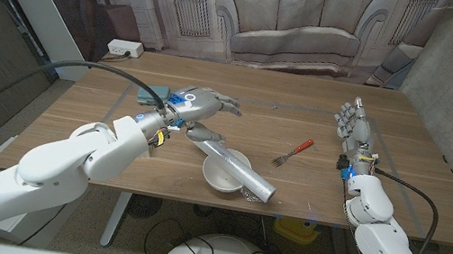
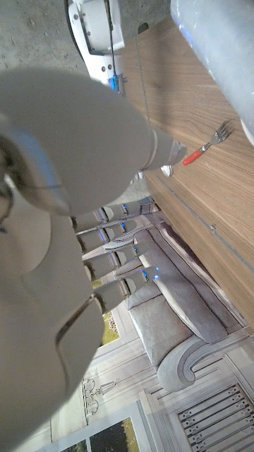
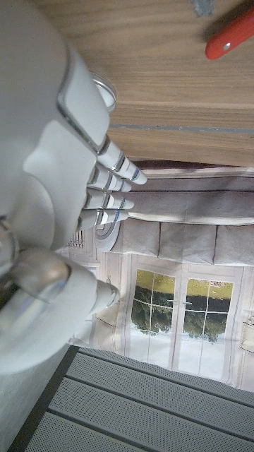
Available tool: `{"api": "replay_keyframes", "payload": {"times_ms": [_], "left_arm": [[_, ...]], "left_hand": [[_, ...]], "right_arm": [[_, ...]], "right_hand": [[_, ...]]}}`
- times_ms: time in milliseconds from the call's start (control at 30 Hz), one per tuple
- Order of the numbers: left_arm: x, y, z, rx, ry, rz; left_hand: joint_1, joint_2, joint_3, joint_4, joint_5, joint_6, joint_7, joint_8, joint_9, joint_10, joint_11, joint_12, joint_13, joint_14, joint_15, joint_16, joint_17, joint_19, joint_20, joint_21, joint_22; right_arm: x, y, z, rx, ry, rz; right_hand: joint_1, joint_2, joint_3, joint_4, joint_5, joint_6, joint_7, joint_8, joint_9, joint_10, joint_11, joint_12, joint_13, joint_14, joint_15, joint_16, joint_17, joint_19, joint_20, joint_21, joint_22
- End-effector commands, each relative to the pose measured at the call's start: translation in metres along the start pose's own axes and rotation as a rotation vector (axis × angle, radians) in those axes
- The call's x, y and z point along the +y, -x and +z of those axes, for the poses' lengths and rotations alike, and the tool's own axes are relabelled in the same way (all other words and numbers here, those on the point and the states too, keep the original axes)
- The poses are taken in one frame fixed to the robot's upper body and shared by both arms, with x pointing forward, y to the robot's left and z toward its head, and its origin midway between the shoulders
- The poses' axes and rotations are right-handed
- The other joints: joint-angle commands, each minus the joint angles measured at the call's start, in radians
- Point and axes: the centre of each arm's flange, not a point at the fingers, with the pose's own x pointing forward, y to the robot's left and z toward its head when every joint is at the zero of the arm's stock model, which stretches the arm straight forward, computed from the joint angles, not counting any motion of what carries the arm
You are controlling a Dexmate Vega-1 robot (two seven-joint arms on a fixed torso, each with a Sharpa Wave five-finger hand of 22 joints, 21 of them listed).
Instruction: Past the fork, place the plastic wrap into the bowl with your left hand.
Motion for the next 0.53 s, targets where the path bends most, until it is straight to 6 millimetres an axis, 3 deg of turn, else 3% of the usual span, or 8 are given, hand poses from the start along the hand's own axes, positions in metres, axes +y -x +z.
{"api": "replay_keyframes", "payload": {"times_ms": [33, 533], "left_arm": [[0.0103, -0.0051, -0.0099, -0.011, -0.001, 0.056], [0.0106, -0.0088, -0.0180, -0.009, 0.011, 0.048]], "left_hand": [[0.002, 0.009, -0.002, 0.001, 0.005, 0.002, -0.001, 0.006, 0.004, -0.006, 0.000, 0.004, -0.001, -0.003, -0.026, 0.010, 0.001, -0.005, 0.000, 0.000, 0.002], [0.006, 0.013, -0.002, -0.001, 0.008, 0.001, -0.002, 0.008, 0.003, -0.008, -0.005, 0.005, -0.002, -0.001, -0.026, 0.011, 0.000, -0.010, 0.001, -0.001, 0.002]], "right_arm": [[0.0063, 0.0035, 0.0023, -0.009, 0.008, -0.009], [0.0143, -0.0060, 0.0008, 0.010, 0.006, -0.002]], "right_hand": [[0.001, 0.004, 0.004, -0.006, -0.002, 0.004, -0.003, 0.001, 0.003, 0.005, 0.003, -0.001, 0.002, 0.005, 0.002, 0.000, 0.004, 0.007, 0.000, -0.003, 0.006], [0.001, 0.004, 0.003, -0.007, -0.002, 0.006, -0.002, 0.001, 0.003, 0.006, 0.003, -0.001, 0.002, 0.006, 0.002, 0.000, 0.004, 0.008, 0.000, -0.006, 0.006]]}}
